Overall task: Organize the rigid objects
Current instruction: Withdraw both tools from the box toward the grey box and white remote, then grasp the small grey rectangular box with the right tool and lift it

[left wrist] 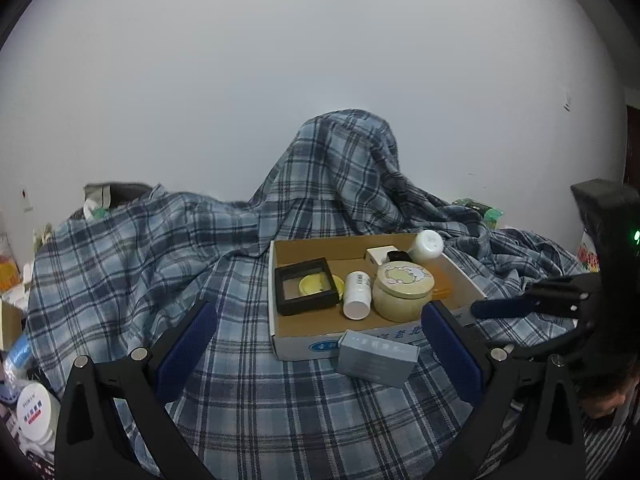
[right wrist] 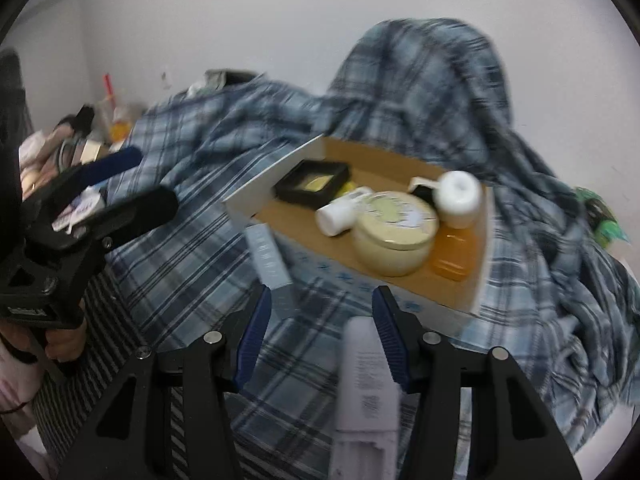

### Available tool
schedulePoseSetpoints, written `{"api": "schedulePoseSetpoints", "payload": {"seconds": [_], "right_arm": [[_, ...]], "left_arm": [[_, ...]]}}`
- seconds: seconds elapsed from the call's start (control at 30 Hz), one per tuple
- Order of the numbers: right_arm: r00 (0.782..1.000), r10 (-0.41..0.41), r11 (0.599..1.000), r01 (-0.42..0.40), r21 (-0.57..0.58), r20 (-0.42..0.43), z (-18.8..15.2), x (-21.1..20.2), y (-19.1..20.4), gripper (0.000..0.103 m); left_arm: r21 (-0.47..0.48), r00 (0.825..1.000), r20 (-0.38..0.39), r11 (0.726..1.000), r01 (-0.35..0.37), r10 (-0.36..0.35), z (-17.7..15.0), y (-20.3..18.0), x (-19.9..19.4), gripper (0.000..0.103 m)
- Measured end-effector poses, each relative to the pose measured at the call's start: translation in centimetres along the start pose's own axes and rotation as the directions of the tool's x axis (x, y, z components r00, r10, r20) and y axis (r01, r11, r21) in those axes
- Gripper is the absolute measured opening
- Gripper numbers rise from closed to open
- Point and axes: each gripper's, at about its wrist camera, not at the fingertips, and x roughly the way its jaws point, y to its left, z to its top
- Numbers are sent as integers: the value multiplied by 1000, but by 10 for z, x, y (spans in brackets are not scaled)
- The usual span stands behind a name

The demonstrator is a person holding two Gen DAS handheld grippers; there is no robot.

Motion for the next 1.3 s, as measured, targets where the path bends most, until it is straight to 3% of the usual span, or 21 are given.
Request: {"api": "schedulePoseSetpoints", "payload": {"seconds": [0.2,0.4,0.47,0.57,0.77,0.87,1.0,1.1,1.17,1.3], "right_arm": [[999,18,996,-22,-84,-45,9,26,20,49],[991,81,993,-89,-77,-103,14,53,25,41],[992,76,993,-85,-87,-102,14,59,28,32],[992,63,991,-75,-108,-109,12,64,32,22],[997,31,998,-35,-59,-66,10,34,26,18],[999,-15,1000,16,12,-40,7,0,6,18],[995,-73,990,80,115,-66,-11,-31,-29,18],[986,-114,985,129,115,-125,-32,-37,-43,18],[978,-132,982,150,112,-159,-43,-35,-47,18],[975,-115,976,147,160,-192,-55,-28,-58,18]], "left_arm": [[-69,1000,-21,998,6,-7,0,14,3,103],[-110,1000,-26,994,-2,-1,-1,22,2,103],[-109,998,-49,993,-39,33,-3,22,6,103],[-108,998,-56,994,-27,21,-4,22,6,103],[-112,998,-64,993,-25,18,-5,22,9,103],[-99,998,-55,995,-18,13,-5,20,8,103],[-57,998,-59,998,6,-9,-5,10,5,102],[-12,982,-187,999,-31,28,-10,-4,15,87],[-4,968,-249,1000,30,-30,-16,-14,18,79],[15,940,-329,995,98,-87,-24,-34,21,54]]}}
